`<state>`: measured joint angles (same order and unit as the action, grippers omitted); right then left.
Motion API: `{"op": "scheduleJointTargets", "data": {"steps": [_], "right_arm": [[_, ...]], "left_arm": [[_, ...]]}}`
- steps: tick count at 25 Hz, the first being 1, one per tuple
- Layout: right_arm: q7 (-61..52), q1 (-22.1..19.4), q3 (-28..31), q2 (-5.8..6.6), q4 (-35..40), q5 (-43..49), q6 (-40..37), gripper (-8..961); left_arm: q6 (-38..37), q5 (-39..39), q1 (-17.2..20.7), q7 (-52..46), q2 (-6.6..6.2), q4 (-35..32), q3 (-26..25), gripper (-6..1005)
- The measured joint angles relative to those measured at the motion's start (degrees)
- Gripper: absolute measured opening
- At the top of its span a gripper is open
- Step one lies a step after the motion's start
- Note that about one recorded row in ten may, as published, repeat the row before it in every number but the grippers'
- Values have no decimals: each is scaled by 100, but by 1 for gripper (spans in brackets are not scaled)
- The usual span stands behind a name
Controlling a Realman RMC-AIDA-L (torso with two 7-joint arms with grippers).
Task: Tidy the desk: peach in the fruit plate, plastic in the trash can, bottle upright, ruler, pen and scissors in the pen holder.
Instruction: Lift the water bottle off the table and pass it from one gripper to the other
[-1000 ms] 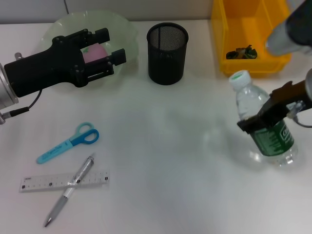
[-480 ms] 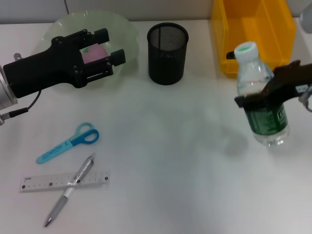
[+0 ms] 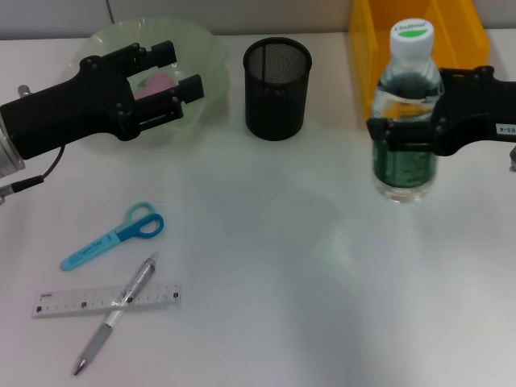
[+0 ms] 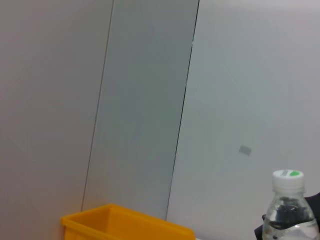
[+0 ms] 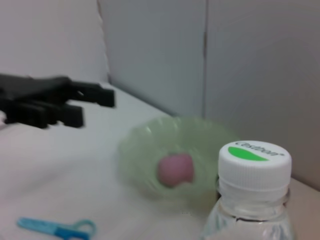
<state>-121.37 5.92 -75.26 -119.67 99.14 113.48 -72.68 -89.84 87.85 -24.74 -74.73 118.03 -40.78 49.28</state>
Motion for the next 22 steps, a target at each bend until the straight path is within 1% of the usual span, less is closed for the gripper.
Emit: {"op": "scheduleJointTargets", "data": {"steps": [1,2,3,4,5,7,8,9,10,11,14,15,16,18,19,21,22], "right_arm": [[0,0,0,0,0,0,0,757],[499,-95,89,9,-317,-572,29,757],[769,-134,147,17,-513,-861,25,757],[769,-134,147,17,-513,-861,25,757],[1267,-179,277,26,-915,-1378,-34,757],[1714,-182,389,32,-1291,-1723,-121,757],[1714,-182,389,32,-1291,-1723,-121,757],[1952,-171,432,32,-1511,-1847,-157,757],[2468,-141,449,32,-1925,-2115,-203,757],[2468,-141,449,32,-1925,-2115,-203,757],[3282,-93,396,23,-2520,-2627,-231,757],[3636,3,375,26,-2902,-2944,-232,757],[3724,74,376,30,-3063,-3054,-233,757],[3817,254,377,40,-3302,-3112,-235,757],[3817,254,377,40,-3302,-3112,-235,757],[3925,470,372,41,-3494,-3114,-242,757],[3939,549,359,40,-3557,-3108,-242,757]], "left_arm": [[-3,-5,-5,-1,1,0,0,602],[-4,-12,-8,-1,0,0,0,602],[-5,-21,-8,-1,0,-1,0,601],[-5,-21,-8,-1,0,-1,0,601],[-8,-59,-10,-2,0,-7,0,601],[-14,-78,-10,-7,-2,-11,0,601],[-26,-92,-11,-11,-3,-12,0,601],[-60,-118,-14,-17,-4,-15,0,601],[-130,-141,-31,-29,-3,-17,1,600],[-130,-141,-31,-29,-3,-17,1,600],[-250,-155,-99,-158,2,-18,4,600],[-332,-156,-164,-327,0,-28,27,600],[-373,-149,-188,-375,0,-39,38,600],[-501,-107,-262,-434,-2,-88,80,599],[-501,-107,-262,-434,-2,-88,80,599],[-694,-54,-368,-427,2,-224,339,599],[-694,-54,-368,-427,2,-224,339,599]]}}
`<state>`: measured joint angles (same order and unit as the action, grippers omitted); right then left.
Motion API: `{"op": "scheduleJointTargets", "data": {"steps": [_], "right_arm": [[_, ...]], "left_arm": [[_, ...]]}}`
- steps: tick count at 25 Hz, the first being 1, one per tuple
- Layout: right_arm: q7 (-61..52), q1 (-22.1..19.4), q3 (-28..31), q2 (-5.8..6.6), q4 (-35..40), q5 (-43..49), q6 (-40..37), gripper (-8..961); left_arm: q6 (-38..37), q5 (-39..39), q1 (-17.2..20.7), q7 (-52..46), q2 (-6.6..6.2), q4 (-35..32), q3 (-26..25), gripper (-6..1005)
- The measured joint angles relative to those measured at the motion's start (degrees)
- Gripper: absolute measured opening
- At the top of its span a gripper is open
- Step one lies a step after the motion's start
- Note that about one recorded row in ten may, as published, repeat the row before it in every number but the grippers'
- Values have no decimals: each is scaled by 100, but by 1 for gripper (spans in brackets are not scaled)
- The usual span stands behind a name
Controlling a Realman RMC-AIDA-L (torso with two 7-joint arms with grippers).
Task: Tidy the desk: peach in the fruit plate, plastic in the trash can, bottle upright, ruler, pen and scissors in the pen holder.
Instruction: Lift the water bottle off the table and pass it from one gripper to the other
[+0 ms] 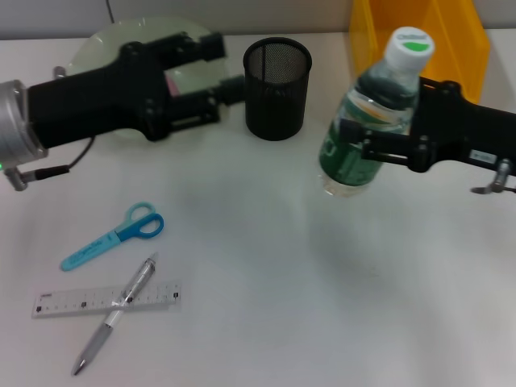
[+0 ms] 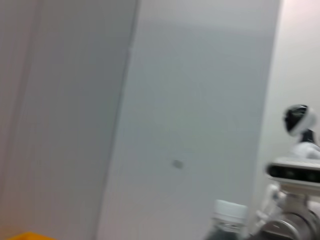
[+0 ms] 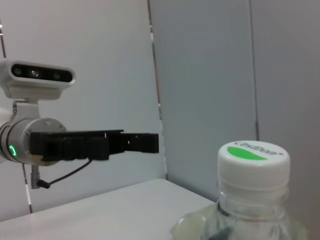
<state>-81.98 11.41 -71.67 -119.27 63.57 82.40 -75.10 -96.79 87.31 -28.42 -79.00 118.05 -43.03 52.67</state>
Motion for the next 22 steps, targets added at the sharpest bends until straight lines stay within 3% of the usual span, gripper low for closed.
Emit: {"op": "scheduleJointTargets", "data": {"steps": [6,22], "right_arm": [[-31,397,-61,4,-306,60,-8,756],[-149,949,-320,-15,-543,475,-119,756]], "left_arm": [[76,31,-187,-33,15,-113,355,598],[389,151,-464,-46,44,-90,686,596]]}}
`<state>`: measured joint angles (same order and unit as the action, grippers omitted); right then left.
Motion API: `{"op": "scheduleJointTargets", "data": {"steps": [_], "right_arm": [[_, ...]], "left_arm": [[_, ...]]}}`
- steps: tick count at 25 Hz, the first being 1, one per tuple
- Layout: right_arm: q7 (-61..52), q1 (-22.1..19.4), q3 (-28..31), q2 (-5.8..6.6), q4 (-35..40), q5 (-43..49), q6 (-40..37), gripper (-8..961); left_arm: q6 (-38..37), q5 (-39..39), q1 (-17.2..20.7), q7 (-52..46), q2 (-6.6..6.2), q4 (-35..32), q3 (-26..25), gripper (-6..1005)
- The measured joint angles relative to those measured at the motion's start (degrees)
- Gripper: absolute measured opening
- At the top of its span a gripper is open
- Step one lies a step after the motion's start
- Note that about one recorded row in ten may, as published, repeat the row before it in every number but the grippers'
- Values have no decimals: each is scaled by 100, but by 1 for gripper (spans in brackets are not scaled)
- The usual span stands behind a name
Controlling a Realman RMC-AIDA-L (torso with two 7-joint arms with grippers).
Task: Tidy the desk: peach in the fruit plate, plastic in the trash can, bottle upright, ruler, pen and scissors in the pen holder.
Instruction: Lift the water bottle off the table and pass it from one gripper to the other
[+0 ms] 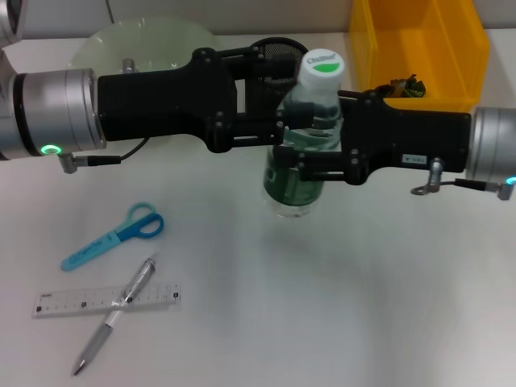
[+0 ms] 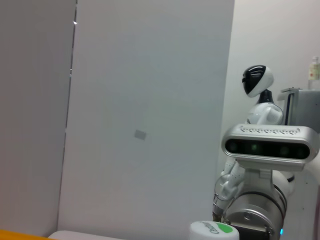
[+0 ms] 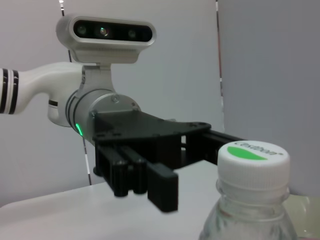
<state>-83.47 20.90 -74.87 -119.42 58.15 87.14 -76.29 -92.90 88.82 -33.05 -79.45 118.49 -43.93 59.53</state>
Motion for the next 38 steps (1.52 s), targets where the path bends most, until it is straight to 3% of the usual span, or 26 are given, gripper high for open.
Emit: {"op": "scheduleJointTargets", "data": {"steps": [9,38], "right_arm": [[-43,318,-112,5,-247,13,15,757],[-56,416,-256,-2,-229,-15,-19,757]], "left_arm": [[24,18,-68,29,2,45,140,594],[251,27,-83,-31,6,74,190,590]]}}
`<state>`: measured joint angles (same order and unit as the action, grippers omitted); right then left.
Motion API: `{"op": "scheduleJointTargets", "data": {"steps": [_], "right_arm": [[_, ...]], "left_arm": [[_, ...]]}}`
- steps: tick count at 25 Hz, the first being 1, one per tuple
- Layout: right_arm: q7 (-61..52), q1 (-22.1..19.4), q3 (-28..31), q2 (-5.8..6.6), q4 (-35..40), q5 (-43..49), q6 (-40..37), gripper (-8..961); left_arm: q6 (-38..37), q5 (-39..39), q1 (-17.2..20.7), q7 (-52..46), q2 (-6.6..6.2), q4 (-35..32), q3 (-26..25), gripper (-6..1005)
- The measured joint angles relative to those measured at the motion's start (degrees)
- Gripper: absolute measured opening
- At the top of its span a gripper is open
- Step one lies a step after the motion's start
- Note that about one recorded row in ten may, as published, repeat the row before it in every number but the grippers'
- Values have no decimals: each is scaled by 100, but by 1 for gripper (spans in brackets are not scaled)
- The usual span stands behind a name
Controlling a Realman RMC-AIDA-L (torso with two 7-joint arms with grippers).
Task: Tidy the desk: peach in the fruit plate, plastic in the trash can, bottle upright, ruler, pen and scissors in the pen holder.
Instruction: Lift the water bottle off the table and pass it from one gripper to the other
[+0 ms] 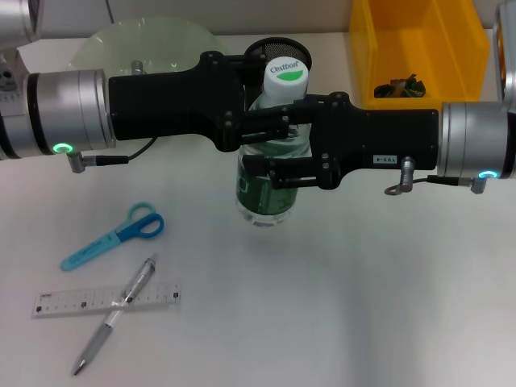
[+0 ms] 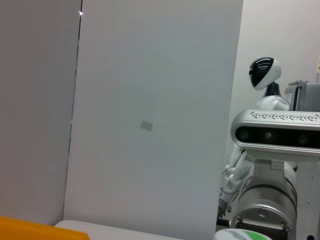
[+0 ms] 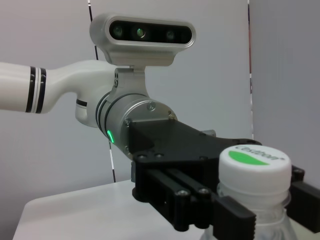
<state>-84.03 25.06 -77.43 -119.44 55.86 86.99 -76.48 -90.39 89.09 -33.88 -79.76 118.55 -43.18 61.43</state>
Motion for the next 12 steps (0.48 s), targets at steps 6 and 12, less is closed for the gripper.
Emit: {"op": "scheduleJointTargets", "data": {"steps": [6,12], "right_arm": [[0,9,-1,0,-27,-8,8,756],[1,8,0,0,-34,-10,18,756]], "left_arm": [[20,-15,26,6,1,-22,8,508],[30,-31,47,9,10,-23,-5,453]]}}
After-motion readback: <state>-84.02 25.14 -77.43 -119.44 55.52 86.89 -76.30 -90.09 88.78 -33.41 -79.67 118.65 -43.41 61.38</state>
